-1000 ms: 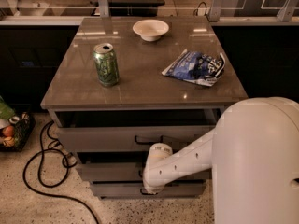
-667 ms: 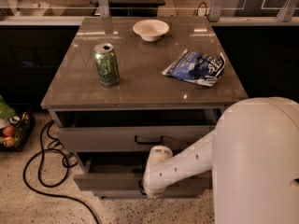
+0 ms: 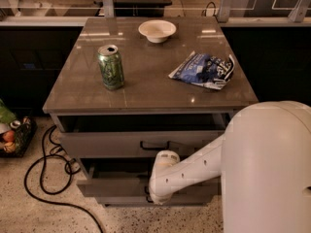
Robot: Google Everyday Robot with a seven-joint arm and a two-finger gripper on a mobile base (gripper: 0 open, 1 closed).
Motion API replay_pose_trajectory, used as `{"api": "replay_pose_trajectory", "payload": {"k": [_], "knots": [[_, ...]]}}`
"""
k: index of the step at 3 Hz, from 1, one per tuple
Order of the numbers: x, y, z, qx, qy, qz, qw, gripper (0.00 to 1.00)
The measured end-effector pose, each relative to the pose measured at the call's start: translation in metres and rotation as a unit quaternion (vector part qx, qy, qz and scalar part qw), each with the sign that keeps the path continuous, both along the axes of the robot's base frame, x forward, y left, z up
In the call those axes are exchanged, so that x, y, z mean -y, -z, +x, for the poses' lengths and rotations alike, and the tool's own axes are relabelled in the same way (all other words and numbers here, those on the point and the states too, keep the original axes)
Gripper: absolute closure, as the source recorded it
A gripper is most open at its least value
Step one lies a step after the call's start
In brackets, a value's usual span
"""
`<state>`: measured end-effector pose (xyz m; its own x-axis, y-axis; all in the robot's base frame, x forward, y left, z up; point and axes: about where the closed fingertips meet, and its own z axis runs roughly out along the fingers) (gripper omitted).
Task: Open middle drawer
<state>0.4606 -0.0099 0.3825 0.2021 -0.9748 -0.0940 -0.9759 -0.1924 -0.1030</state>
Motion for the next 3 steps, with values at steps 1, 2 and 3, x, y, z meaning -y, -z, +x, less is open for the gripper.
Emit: {"api": "replay_pose_trajectory", "payload": {"k": [1, 2, 3], "knots": [[0.0006, -0.0019, -0.0025, 0.004, 0.001, 0.002, 1.0, 1.0], [0.0006, -0.0019, -0.0025, 0.004, 0.001, 0.002, 1.0, 1.0], [0.0009, -0.0037, -0.005, 0.008, 0.001, 0.003, 1.0, 1.0]]}}
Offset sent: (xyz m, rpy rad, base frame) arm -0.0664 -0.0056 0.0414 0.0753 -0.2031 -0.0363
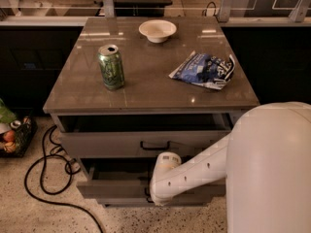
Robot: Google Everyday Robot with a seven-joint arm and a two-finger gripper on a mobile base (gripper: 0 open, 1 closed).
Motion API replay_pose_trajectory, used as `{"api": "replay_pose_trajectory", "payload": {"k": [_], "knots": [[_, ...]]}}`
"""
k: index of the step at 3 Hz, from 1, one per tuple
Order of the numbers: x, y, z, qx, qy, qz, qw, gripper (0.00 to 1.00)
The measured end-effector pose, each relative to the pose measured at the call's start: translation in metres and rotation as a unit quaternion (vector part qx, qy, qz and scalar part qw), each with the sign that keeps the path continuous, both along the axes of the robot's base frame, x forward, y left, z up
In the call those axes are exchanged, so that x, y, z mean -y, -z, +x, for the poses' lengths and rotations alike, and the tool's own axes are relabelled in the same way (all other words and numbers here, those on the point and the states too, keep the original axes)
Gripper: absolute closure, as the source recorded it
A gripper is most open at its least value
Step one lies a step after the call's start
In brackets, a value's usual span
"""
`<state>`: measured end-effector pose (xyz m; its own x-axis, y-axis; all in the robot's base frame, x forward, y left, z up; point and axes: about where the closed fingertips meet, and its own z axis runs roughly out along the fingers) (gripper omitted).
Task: Open middle drawer
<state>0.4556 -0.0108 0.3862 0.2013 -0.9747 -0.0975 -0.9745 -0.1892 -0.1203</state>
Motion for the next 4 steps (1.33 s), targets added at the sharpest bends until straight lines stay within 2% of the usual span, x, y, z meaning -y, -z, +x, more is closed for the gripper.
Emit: {"api": "replay_pose_trajectory", "payload": {"k": [1, 2, 4], "knots": [[0.0, -0.005, -0.008, 0.014, 0.002, 0.003, 0.9999, 1.0], [0.0, -0.006, -0.01, 0.016, 0.002, 0.003, 0.9999, 1.0], [-0.002, -0.018, -0.031, 0.046, 0.001, 0.004, 0.9989, 1.0]]}}
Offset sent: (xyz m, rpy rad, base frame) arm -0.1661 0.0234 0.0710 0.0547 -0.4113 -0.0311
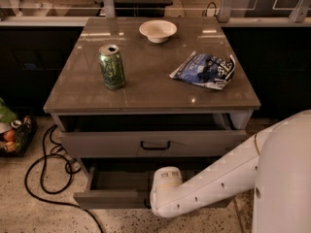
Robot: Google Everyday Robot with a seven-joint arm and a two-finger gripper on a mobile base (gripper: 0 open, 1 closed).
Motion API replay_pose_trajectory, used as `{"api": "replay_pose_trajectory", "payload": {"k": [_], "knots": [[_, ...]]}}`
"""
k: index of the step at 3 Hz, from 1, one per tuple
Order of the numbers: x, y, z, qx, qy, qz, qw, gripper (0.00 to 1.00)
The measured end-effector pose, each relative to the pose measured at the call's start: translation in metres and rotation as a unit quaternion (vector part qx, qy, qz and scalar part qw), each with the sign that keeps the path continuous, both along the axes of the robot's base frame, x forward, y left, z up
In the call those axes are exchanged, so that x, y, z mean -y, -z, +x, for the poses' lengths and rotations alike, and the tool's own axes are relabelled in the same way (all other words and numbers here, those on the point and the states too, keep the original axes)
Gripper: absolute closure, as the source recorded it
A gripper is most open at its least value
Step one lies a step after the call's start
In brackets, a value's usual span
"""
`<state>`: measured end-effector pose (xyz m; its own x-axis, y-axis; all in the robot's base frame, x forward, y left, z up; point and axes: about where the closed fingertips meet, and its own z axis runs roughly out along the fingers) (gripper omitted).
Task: Open middle drawer
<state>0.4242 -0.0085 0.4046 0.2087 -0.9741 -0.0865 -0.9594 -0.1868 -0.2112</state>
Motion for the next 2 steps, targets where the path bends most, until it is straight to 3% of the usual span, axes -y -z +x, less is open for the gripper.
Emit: {"api": "replay_pose_trajectory", "payload": {"k": [2], "knots": [[-0.0006, -0.0012, -0.009, 0.012, -0.002, 0.0, 0.9999, 1.0]]}}
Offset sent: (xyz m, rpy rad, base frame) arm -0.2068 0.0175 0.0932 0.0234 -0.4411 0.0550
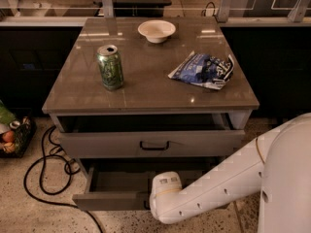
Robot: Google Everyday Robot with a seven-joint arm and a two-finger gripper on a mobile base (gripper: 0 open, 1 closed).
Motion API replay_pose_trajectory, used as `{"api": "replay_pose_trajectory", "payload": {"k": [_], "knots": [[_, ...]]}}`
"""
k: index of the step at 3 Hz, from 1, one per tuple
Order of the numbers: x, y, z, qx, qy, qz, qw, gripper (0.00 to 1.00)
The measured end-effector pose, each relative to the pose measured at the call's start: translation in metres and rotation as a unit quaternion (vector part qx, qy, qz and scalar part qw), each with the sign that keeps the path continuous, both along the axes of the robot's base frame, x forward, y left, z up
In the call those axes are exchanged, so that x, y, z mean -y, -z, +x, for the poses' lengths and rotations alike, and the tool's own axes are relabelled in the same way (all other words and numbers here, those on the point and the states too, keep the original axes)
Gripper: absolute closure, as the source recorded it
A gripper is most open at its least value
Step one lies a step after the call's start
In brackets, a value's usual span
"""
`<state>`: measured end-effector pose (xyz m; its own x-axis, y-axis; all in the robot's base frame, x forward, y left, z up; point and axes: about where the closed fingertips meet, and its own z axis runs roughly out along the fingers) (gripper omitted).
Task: Open middle drawer
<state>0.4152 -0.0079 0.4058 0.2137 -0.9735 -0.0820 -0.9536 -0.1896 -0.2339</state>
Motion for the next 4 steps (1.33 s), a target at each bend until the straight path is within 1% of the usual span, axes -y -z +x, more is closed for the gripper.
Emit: {"api": "replay_pose_trajectory", "payload": {"k": [1, 2, 3, 4], "knots": [[-0.0004, -0.0046, -0.0093, 0.011, -0.002, 0.001, 0.9999, 1.0], [-0.0003, -0.0009, -0.0093, 0.011, -0.002, 0.001, 0.9999, 1.0], [-0.0003, -0.0003, -0.0098, 0.01, -0.002, 0.001, 0.9999, 0.82], [-0.0003, 0.0002, -0.0103, 0.009, -0.002, 0.001, 1.0, 0.59]]}}
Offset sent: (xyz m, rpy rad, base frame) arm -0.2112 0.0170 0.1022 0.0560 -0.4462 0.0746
